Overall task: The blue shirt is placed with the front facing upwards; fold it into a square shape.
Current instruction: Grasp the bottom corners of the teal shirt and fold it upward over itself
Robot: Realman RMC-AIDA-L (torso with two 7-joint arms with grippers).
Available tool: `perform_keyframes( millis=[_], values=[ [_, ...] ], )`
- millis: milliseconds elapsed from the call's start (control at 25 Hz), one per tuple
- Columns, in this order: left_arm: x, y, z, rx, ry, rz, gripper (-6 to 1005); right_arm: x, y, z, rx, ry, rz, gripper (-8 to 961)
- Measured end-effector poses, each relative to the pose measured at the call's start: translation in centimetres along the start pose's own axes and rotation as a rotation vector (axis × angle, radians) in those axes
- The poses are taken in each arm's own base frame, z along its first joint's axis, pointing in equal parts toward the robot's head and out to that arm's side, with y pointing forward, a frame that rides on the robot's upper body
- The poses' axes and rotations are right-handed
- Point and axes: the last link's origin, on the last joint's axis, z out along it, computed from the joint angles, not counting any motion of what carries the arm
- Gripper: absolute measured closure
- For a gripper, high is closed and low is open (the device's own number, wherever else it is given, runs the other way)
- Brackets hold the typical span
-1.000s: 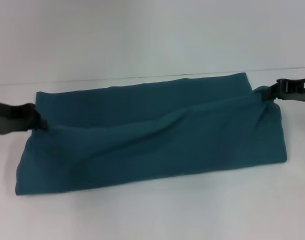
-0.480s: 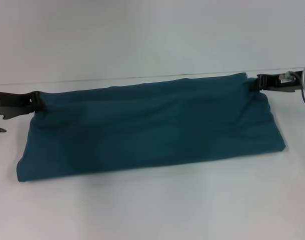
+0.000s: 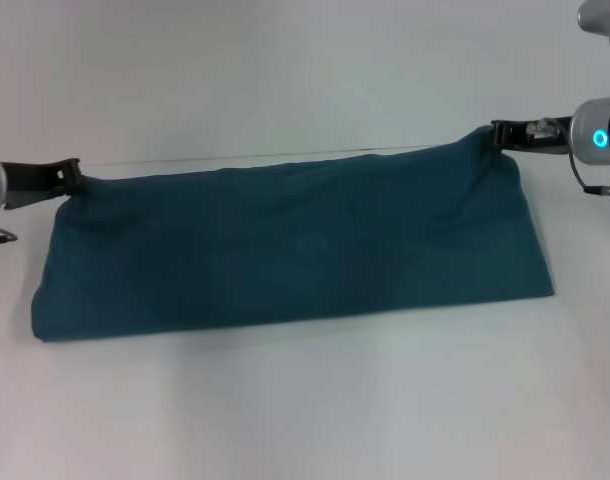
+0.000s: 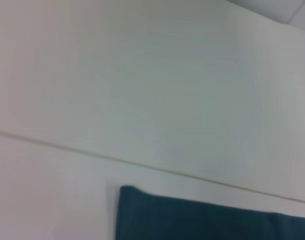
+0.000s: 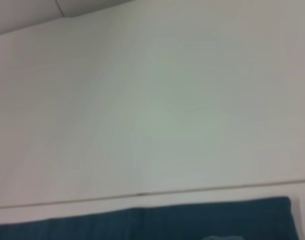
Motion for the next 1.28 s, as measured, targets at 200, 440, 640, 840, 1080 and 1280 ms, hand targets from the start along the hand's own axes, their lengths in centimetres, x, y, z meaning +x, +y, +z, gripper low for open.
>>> perform_keyframes(
  millis=[200, 440, 640, 840, 1080, 1280],
  values=[
    [0.1, 0.6, 0.9, 0.020, 0.044, 0.039, 982, -0.1, 0.3, 0.7, 0.036, -0.024, -0.035, 883],
    [-0.3, 1.0, 1.6, 0.048, 0.089, 0.064, 981, 0.5, -0.1, 1.3, 0.091, -0.052, -0.048, 883],
    [-0.6, 0.7, 1.9, 0.067, 0.101, 0.059, 981, 0.4, 0.3, 1.7, 0.105, -0.067, -0.064, 882],
    [-0.7, 0.6, 2.0, 0.075, 0.109, 0.054, 981, -0.1, 1.1, 2.0, 0.105, -0.082, -0.087, 882],
    [-0.5, 0.6, 2.0, 0.080, 0.120, 0.053, 982, -0.2, 1.5, 2.3, 0.111, -0.081, -0.107, 882],
    [-0.4, 0.5, 2.0, 0.083, 0.125, 0.053, 969, -0.4, 1.3, 2.2, 0.116, -0.083, -0.111, 882]
  ],
)
